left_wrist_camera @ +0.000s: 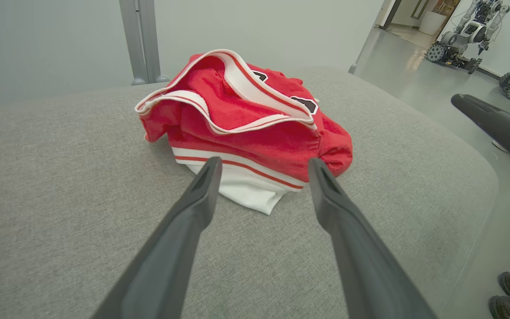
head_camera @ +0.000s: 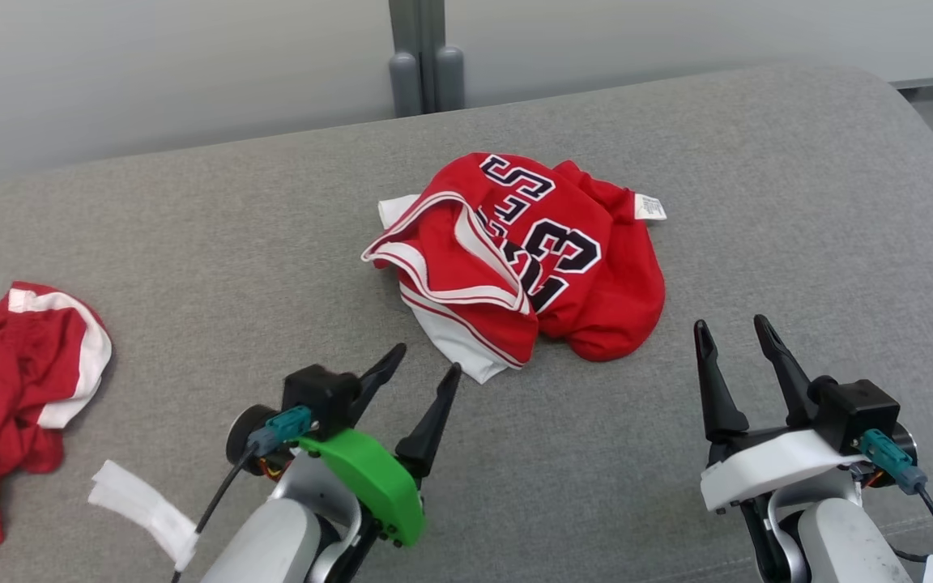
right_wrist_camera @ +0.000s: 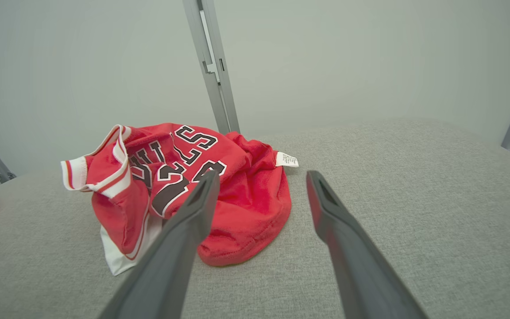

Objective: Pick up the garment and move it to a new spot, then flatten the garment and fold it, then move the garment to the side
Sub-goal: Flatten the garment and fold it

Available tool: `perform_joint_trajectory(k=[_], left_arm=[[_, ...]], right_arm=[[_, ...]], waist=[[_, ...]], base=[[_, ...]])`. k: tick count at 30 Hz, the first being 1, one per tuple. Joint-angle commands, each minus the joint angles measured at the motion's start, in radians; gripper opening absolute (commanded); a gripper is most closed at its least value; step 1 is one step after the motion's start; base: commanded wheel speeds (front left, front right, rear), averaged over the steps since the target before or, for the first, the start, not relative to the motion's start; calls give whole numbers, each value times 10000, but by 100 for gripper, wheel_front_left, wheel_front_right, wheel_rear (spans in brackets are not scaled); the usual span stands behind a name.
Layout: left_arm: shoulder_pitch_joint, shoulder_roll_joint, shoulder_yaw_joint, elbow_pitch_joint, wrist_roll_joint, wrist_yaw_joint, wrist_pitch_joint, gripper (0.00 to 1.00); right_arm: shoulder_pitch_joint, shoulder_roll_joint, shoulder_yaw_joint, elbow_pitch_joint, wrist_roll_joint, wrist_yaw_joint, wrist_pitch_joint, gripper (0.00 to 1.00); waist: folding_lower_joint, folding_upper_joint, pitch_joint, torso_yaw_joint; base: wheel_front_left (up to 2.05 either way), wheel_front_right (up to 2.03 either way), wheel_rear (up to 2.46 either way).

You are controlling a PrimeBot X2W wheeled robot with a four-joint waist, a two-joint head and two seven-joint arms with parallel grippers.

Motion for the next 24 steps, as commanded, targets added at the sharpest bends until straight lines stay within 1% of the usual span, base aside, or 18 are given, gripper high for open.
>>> perform_joint_trajectory(k=[1,4,6,7,9,15,20,22,24], left_arm=[[-398,-44,-268,153,-174,-17,216,100],[-877,-326,-630,670,-537,-17,772,100],[-1169,-528,-749,1047,-548,150,1072,100],[-1289,-697,-731,1220,-689,302,1154,100],[-1593,-860,-794,1514,-741,572,1279,100],[-2338,-1079,-1096,2294,-829,1955,1433,100],[-2585,-1076,-1759,2137,-1702,2712,1381,100],[-2738,-1067,-2023,2070,-1992,3054,1263,100],[-2876,-1068,-2247,2129,-2216,3490,1144,100]], right_arm=[[-139,-24,74,8,92,-7,-31,100],[-205,-25,256,3,164,-7,-31,100],[-252,-22,368,-10,236,-7,-31,100],[-299,-22,421,-23,259,-7,-31,100],[-357,-24,490,-15,306,-7,-31,100],[-467,-22,590,-10,449,-7,-31,100],[-463,-21,586,-19,519,-7,-31,100],[-473,-21,577,-24,521,-7,-31,100],[-498,-21,592,-19,527,-7,-31,100]], waist=[[0,0,274,-396],[0,0,421,-687],[0,0,513,-862],[0,0,568,-949],[0,0,651,-1061],[0,0,781,-1336],[0,0,839,-1501],[0,0,864,-1534],[0,0,883,-1561]], base=[[0,0,0],[0,0,0],[0,0,0],[0,0,0],[0,0,0],[0,0,0],[0,0,0],[0,0,0],[0,0,0]])
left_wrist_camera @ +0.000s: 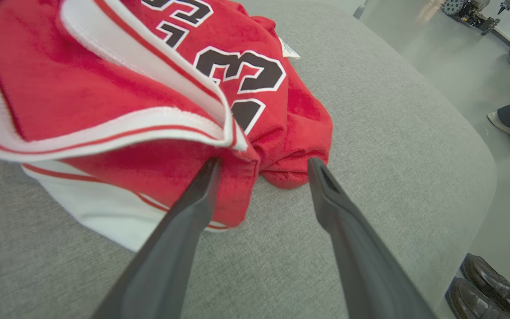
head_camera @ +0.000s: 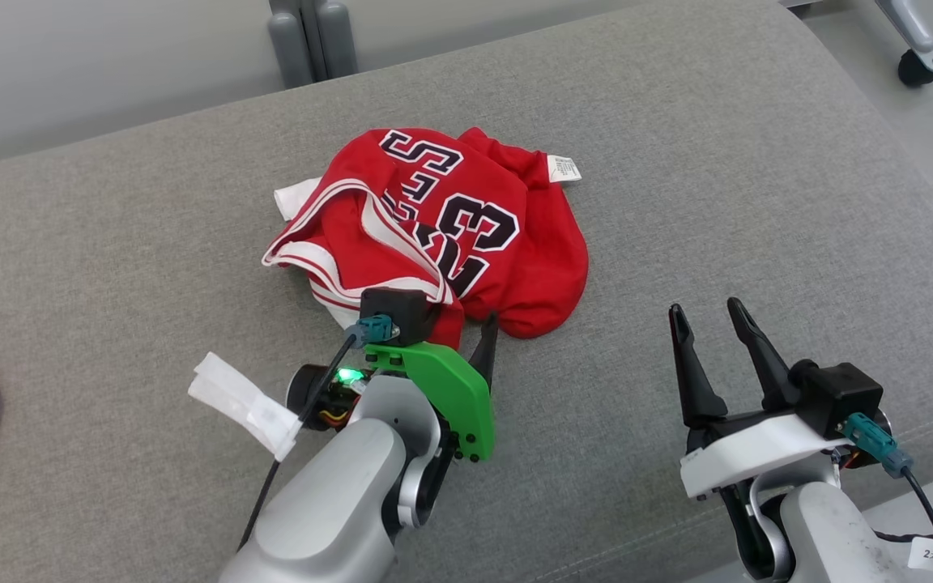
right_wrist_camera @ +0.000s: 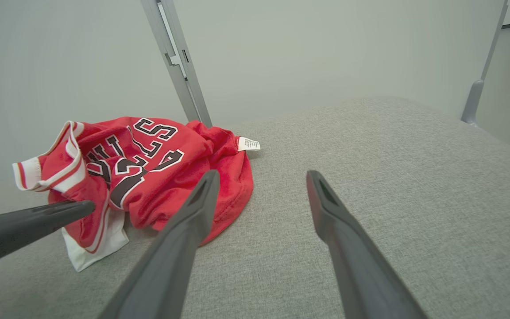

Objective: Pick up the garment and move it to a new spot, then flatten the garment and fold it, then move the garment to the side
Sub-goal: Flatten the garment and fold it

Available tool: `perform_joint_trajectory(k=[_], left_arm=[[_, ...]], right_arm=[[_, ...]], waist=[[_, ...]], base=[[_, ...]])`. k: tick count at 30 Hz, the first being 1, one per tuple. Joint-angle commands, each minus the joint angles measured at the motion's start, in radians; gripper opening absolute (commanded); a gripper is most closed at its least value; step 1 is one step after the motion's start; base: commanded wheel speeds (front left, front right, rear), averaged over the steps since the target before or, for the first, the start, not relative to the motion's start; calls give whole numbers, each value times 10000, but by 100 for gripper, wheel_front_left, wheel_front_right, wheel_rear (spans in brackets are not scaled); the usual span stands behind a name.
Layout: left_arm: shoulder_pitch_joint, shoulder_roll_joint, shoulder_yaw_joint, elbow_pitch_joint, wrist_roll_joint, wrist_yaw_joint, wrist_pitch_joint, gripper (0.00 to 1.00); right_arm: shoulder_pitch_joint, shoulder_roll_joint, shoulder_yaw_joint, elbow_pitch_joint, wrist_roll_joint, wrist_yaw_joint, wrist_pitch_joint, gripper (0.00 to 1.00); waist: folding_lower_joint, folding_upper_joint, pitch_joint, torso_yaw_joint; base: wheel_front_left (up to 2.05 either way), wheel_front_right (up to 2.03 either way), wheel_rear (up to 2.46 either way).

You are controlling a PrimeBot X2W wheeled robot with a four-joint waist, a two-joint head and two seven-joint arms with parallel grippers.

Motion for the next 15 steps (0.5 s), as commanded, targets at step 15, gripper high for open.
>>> perform_joint_trajectory(k=[15], left_arm=[[-1595,46,-528,1909,-582,1742,-939,100]], right_arm=[[-306,-19,26,-94,225,-7,-31,100]], waist=[[0,0,385,-100]], base=[[0,0,0]])
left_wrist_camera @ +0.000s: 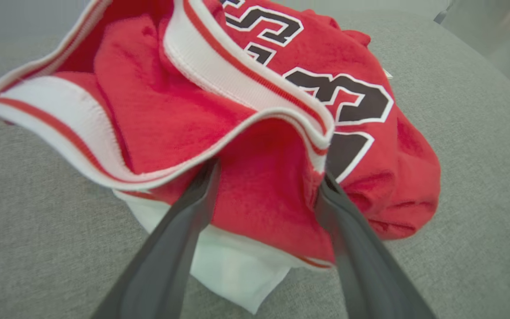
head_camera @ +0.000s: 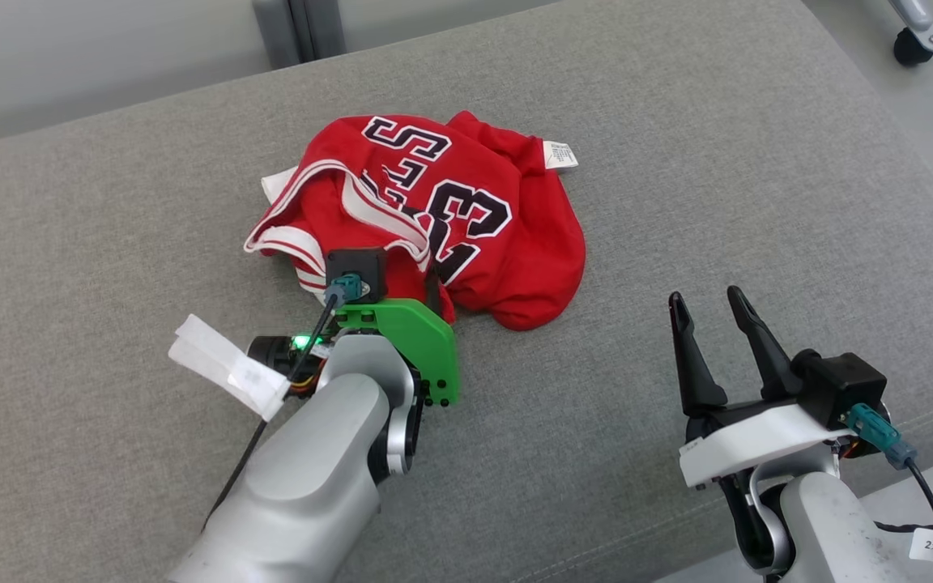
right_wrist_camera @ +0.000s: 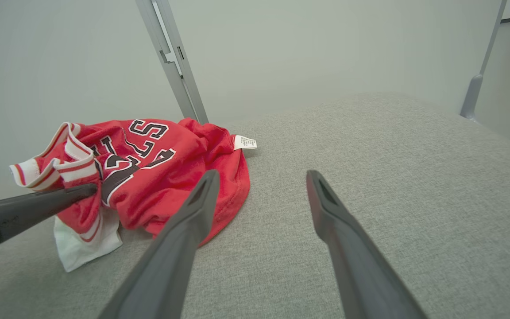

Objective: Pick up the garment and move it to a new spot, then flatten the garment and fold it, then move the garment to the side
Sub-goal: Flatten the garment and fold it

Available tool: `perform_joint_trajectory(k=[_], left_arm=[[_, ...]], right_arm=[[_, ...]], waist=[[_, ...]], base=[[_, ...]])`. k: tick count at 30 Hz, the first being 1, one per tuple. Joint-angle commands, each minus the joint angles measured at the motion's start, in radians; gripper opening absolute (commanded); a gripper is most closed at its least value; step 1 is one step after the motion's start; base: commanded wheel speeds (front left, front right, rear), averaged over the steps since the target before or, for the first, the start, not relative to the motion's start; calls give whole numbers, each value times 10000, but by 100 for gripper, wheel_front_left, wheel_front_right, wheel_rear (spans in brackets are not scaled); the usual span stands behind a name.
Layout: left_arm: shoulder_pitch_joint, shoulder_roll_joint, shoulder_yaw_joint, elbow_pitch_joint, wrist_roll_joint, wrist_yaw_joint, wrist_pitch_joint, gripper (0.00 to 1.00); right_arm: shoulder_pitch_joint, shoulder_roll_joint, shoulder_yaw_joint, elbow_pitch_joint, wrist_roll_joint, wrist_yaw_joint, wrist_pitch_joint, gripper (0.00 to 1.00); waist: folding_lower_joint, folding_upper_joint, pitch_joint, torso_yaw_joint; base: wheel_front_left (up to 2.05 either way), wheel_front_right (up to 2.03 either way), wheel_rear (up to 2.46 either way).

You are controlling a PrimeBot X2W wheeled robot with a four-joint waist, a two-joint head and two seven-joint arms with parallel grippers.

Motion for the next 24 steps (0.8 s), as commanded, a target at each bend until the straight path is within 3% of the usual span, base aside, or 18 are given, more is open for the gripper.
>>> perform_joint_trajectory(k=[1,2,3,4,14,24], left_arm=[[-273,53,-16,229,-71,-139,-117,100],[-342,54,-69,390,-94,-222,-116,100],[-425,51,-130,529,-142,-383,-108,29],[-495,51,-171,636,-191,-500,-94,0],[-1010,49,-461,283,-901,-1452,-1234,0],[-1863,54,-1029,-2417,-2406,-2460,-2273,0]], right_arm=[[-131,-19,-13,-36,79,-7,-31,100],[-133,-19,-24,-35,79,-7,-31,100],[-142,-19,-37,-30,93,-7,-31,100],[-152,-19,-45,-28,104,-7,-31,100],[-113,-20,-130,47,85,-7,-31,100],[20,-20,-184,94,-12,-7,-31,100]], waist=[[0,0,35,19],[0,0,47,31],[0,0,64,46],[0,0,76,58],[0,0,-64,306],[0,0,-381,671]], base=[[0,0,0],[0,0,0],[0,0,0],[0,0,0],[0,0,0],[0,0,0]])
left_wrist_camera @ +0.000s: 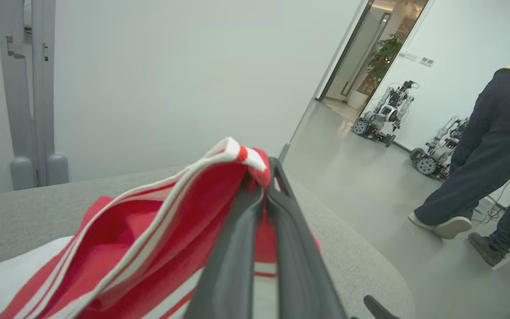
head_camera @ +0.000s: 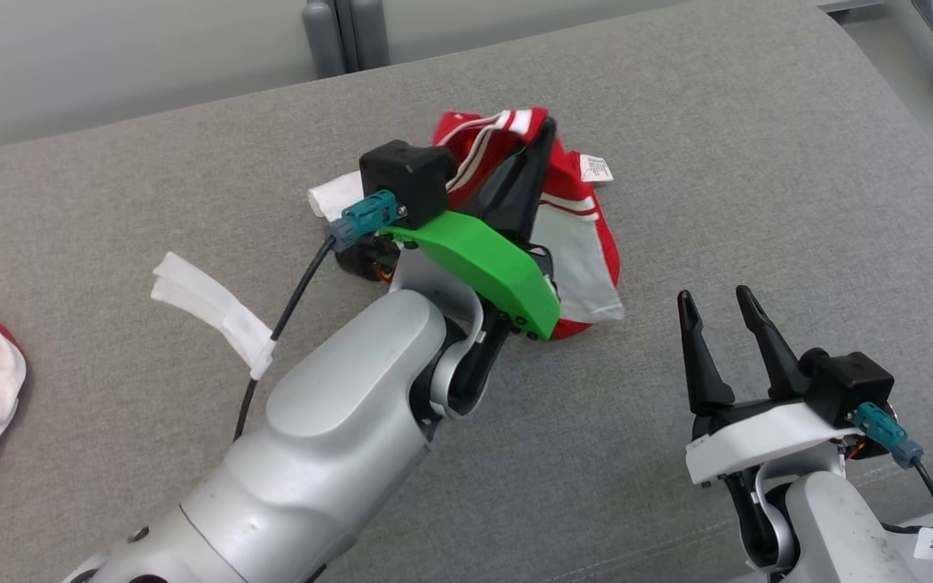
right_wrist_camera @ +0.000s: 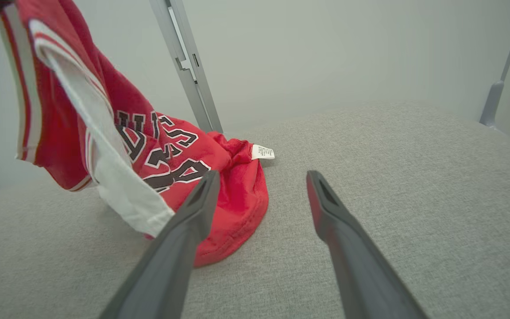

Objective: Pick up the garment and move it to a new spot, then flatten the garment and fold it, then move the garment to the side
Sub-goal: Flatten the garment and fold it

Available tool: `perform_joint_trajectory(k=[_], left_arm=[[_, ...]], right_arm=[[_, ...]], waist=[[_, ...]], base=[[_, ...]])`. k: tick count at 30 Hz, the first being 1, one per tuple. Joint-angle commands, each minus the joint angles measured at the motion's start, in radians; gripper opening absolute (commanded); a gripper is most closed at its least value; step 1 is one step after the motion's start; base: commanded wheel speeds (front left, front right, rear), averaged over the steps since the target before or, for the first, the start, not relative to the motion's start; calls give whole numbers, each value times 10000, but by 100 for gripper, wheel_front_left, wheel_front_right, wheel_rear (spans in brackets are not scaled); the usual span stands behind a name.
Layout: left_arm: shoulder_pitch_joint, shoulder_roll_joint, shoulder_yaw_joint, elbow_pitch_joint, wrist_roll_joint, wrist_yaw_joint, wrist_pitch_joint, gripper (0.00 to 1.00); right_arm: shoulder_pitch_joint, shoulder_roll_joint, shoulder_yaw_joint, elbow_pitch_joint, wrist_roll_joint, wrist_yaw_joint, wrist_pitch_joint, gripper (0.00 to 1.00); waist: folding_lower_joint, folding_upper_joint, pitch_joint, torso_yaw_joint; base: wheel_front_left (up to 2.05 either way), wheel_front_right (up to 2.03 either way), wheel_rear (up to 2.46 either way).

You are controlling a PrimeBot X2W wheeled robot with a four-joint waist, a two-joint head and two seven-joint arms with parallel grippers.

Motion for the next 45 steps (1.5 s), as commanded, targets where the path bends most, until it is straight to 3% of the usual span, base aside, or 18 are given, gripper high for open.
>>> perform_joint_trajectory(k=[1,6,8,11,17,20,22,29,41,42,43,45], left_arm=[[-180,48,-94,-329,-270,-166,-98,0],[207,58,-195,-877,-1255,-153,-14,0],[452,356,-182,-776,-1467,-52,259,0],[886,1123,-168,-734,-1697,199,833,0],[1768,3176,-338,-1237,-1665,1226,2047,0],[1832,4103,-427,-1418,-1187,1895,2100,0],[1823,4360,-339,-1393,-965,2195,1913,0],[1684,4303,-13,-414,-922,2328,1320,0],[1189,3849,44,1810,-118,1174,-372,0],[1210,3823,64,1916,-57,1086,-435,79],[1271,3762,144,1986,15,973,-516,100],[1513,3662,459,1994,47,741,-580,100]], right_arm=[[75,-21,-18,9,-53,-7,-31,100],[127,-22,-96,-59,-61,-7,-31,100],[129,-21,-105,-78,-51,-7,-31,100],[181,-24,-173,-113,-60,-7,-31,100],[255,-22,-276,-120,-189,-7,-31,100],[238,-21,-228,-104,-250,-7,-31,100],[182,-22,-165,-107,-269,-7,-31,100],[14,-27,-5,-50,-312,-7,-31,100],[-75,-24,-52,-34,-381,-7,-31,100],[-71,-22,-65,-43,-387,-7,-31,100],[-56,-22,-81,-52,-392,-7,-31,100],[-22,-24,-115,-50,-401,-7,-31,100]], waist=[[0,0,-92,117],[0,0,-95,423],[0,0,-63,564],[0,0,-44,798],[0,0,-47,1368],[0,0,-15,1652],[0,0,15,1776],[0,0,77,1868],[0,0,121,1474],[0,0,123,1473],[0,0,119,1480],[0,0,101,1497]], base=[[0,0,0],[0,0,0],[0,0,0],[0,0,0],[0,0,0],[0,0,0],[0,0,0],[0,0,0],[0,0,0],[0,0,0],[0,0,0],[0,0,0]])
